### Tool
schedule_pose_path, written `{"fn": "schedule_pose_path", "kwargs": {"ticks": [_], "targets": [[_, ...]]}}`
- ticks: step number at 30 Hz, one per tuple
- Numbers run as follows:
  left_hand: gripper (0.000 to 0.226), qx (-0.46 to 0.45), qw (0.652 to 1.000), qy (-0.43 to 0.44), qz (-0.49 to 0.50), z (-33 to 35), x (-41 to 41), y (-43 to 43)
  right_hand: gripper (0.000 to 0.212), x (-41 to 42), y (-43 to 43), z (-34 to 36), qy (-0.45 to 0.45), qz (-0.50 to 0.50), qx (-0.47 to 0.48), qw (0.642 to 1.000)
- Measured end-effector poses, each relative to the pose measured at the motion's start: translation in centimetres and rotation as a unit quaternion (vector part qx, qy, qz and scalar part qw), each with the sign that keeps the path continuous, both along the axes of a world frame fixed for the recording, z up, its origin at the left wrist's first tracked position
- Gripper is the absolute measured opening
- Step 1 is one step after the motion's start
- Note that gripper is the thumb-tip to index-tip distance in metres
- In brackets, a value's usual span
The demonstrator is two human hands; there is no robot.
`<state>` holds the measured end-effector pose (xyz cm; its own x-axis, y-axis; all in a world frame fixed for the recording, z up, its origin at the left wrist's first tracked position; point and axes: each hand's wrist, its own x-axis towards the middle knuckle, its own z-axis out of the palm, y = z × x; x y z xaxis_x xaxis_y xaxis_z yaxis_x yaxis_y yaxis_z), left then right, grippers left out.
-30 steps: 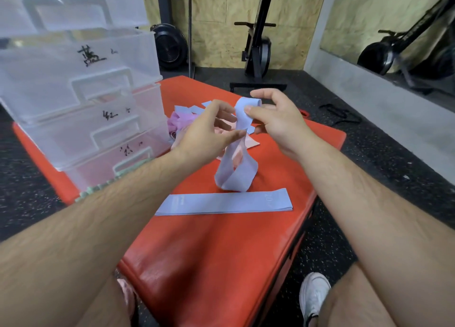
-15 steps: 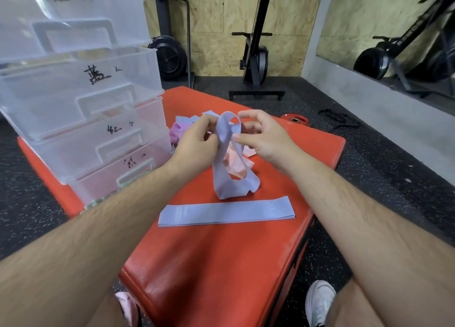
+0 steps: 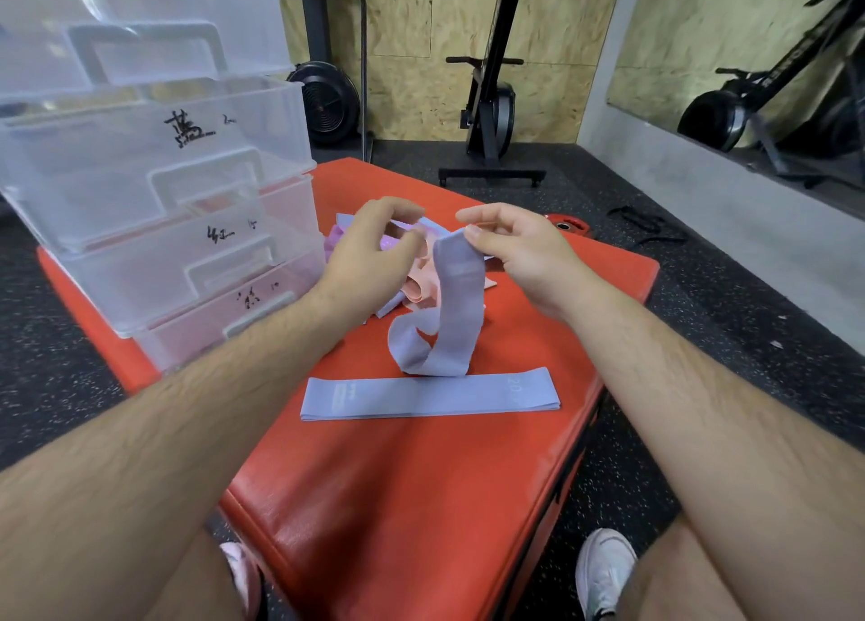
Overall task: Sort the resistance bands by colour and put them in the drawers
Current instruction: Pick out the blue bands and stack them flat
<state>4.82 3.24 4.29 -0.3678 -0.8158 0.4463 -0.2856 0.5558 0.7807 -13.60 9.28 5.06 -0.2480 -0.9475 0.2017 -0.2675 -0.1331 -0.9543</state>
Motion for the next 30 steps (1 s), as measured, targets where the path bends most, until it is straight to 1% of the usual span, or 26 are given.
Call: {"fn": "schedule_pose_path", "kwargs": {"ticks": [2,3,5,7,10,13,15,19,22,24,27,28,29,30], "targets": [[0.022,0.016,0.998,0.003,-0.062,0.3,-0.4,0.9,0.026,0.1,0.0,0.0,-0.011,0.029,0.002,1.000],[0.022,0.015,0.997,0.001,-0.073,0.3,-0.5,1.1,0.029,0.2,0.0,0.0,-0.014,0.043,0.000,0.999],[0.014,0.006,0.998,-0.004,-0.064,0.2,-0.5,1.0,0.029,0.5,0.0,0.0,-0.016,0.056,-0.003,0.998],[0.009,0.000,0.999,0.004,-0.045,0.2,-0.4,0.7,0.026,0.9,0.0,0.0,0.001,0.044,-0.006,0.999],[0.010,0.019,0.999,0.029,-0.029,0.2,-0.1,-0.1,0.014,1.3,-0.5,-0.6,0.069,0.014,0.009,0.998],[0.012,0.030,0.999,0.019,-0.026,0.3,0.5,-0.1,0.012,2.0,-0.9,-1.3,0.071,0.032,0.043,0.996],[0.009,0.030,0.999,0.015,-0.036,0.3,0.8,-0.1,0.005,2.4,-1.0,-1.5,0.081,0.039,0.037,0.995],[0.008,0.028,0.999,-0.003,-0.031,0.3,1.2,-0.2,0.008,3.1,-1.1,-1.4,0.100,0.067,0.020,0.993],[0.008,0.046,0.999,0.015,-0.009,0.3,1.9,-0.7,0.014,3.1,-0.7,-1.2,0.094,0.114,0.055,0.988],[0.010,0.052,0.998,0.033,0.016,0.4,2.4,-0.9,0.028,2.5,-0.7,-1.7,0.138,0.135,0.117,0.974],[0.011,0.071,0.995,0.042,0.060,0.3,3.4,-1.5,0.048,1.8,-0.1,-2.3,0.267,0.143,0.183,0.935],[0.011,0.082,0.993,0.044,0.075,0.2,3.8,-1.7,0.050,1.5,0.1,-2.4,0.299,0.140,0.196,0.923],[0.011,0.093,0.991,0.043,0.089,0.0,4.4,-1.9,0.045,1.1,0.3,-2.5,0.312,0.138,0.206,0.917],[0.011,0.101,0.989,0.039,0.100,-0.1,4.9,-2.0,0.034,0.6,0.5,-2.6,0.308,0.135,0.211,0.918]]}}
